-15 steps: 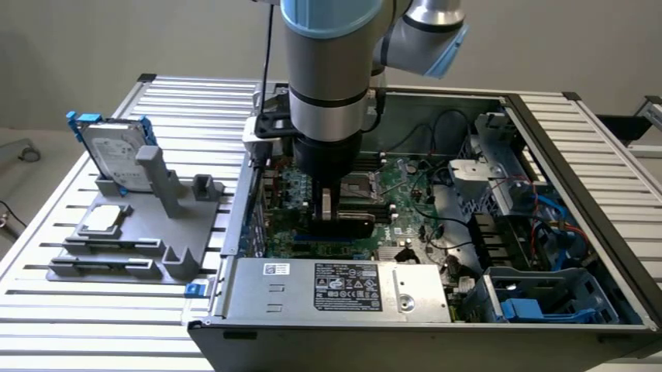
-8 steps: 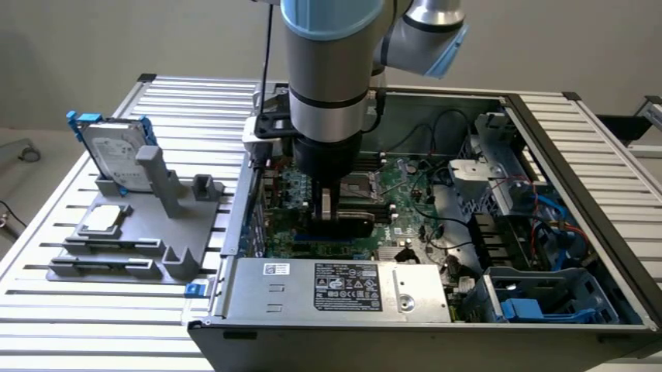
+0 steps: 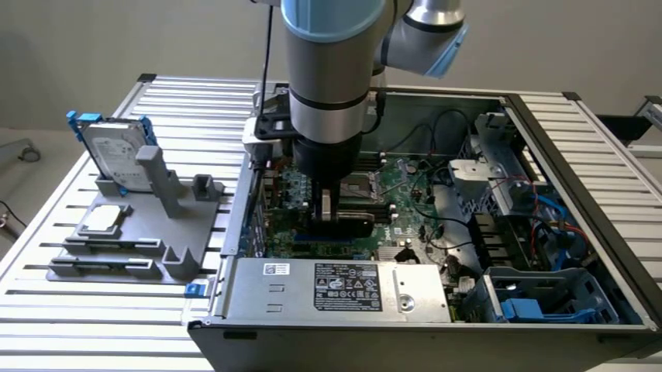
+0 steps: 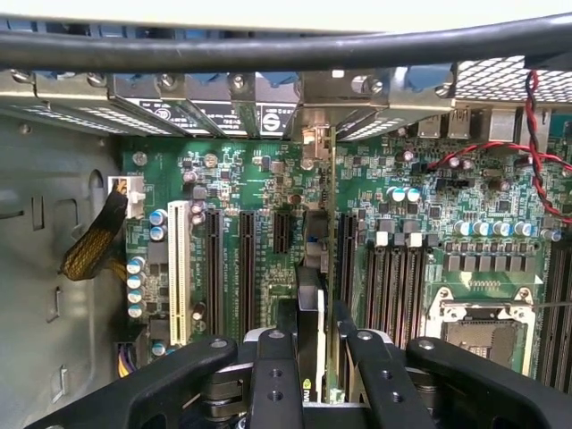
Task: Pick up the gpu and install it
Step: 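Insert the gpu into the slot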
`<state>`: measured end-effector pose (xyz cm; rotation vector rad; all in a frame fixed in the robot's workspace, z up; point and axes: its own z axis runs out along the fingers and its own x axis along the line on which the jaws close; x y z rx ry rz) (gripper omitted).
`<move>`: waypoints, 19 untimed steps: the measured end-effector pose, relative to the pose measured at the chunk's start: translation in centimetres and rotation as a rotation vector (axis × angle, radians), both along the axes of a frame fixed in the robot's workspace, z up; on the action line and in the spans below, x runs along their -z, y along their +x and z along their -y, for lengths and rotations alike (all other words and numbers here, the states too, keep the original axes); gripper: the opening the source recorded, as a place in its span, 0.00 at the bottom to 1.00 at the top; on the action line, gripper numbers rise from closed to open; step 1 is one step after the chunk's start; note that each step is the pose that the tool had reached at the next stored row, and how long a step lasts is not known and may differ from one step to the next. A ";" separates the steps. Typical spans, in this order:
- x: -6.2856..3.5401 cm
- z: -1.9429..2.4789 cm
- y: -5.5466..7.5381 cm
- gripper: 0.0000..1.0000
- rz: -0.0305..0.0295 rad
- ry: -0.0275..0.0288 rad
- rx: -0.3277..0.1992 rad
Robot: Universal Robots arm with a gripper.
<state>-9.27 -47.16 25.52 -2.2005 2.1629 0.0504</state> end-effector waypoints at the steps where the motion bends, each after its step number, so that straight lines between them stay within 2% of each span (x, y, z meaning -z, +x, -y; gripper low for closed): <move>1: 0.03 0.01 0.0 0.26 -0.0009 0.0001 0.000; 10: 0.10 0.03 0.0 0.26 -0.0128 0.0012 -0.001; 19: 0.25 0.07 0.2 0.26 -0.0144 0.0048 -0.002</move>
